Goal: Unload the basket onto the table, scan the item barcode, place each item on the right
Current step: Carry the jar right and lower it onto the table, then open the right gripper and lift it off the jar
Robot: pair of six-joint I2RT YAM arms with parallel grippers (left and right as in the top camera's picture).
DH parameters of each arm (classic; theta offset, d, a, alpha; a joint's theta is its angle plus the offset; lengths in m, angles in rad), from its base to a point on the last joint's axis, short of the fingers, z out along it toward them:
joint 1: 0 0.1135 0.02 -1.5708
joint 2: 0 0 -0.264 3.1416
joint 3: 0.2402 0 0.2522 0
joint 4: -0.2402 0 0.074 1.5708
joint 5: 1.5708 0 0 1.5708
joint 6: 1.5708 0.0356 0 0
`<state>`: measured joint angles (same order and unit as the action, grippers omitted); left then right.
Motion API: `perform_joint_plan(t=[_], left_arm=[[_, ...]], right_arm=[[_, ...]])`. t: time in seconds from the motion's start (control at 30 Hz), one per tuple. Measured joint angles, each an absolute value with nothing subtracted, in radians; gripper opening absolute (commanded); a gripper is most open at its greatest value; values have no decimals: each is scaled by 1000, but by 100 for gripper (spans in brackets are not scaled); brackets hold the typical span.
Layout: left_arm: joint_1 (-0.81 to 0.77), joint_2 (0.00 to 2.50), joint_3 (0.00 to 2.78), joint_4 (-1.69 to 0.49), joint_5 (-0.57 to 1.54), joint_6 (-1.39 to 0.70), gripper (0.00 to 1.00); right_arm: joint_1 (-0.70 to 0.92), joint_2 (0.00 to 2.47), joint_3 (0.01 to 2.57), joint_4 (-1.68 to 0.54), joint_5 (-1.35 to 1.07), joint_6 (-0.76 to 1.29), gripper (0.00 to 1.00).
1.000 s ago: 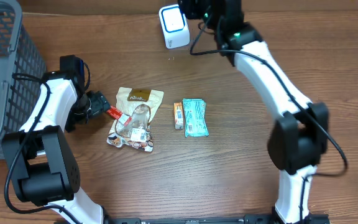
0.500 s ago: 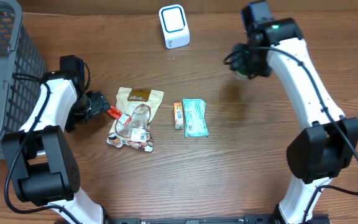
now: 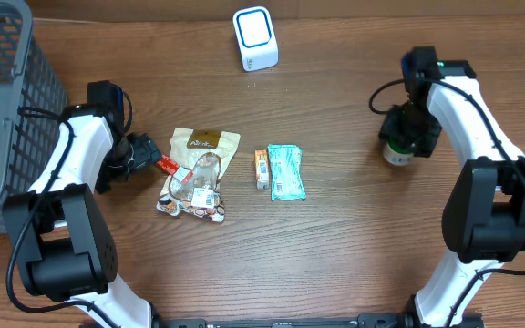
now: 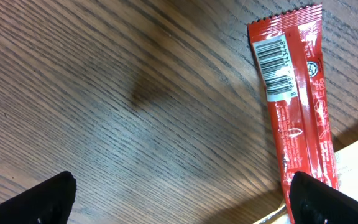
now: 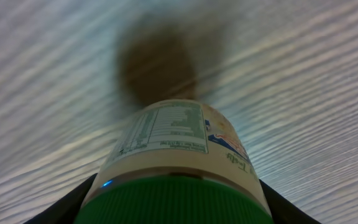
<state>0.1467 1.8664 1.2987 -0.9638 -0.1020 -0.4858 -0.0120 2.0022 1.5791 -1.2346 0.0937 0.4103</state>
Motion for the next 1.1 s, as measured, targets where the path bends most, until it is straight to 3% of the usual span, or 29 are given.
perform_joint_plan(t=[0.13,0.23,0.3,0.33,0.43,0.5,0.57,0.83,1.1], left_arm=[[147,1866,1299,-964,-102,-486,100],[147,1866,1299,-964,-102,-486,100],[147,1866,1299,-964,-102,-486,99],[147,1866,1299,-964,-102,-486,99],[147,1866,1299,-964,-102,-486,100],[147,1866,1299,-964,-102,-486,100],[147,1866,1299,-964,-102,-486,100],[147,1866,1299,-964,-102,-486,100],[147,1866,1299,-964,-102,-486,99]], right_arm=[[-49,2002,1522,-1196,94,412,22],[-69,2002,1494,-1163,94,412,31],[-74,2002,1480,-1147,94,413,48],[-75,2002,1477,-1144,94,413,65],[-74,2002,1473,-1142,93,418,81],[-74,2002,1473,-1143,94,419,86],[-74,2002,1473,-1143,93,422,99],[-74,2002,1496,-1188,93,417,100],[-74,1990,1744,-1336,-12,418,100]])
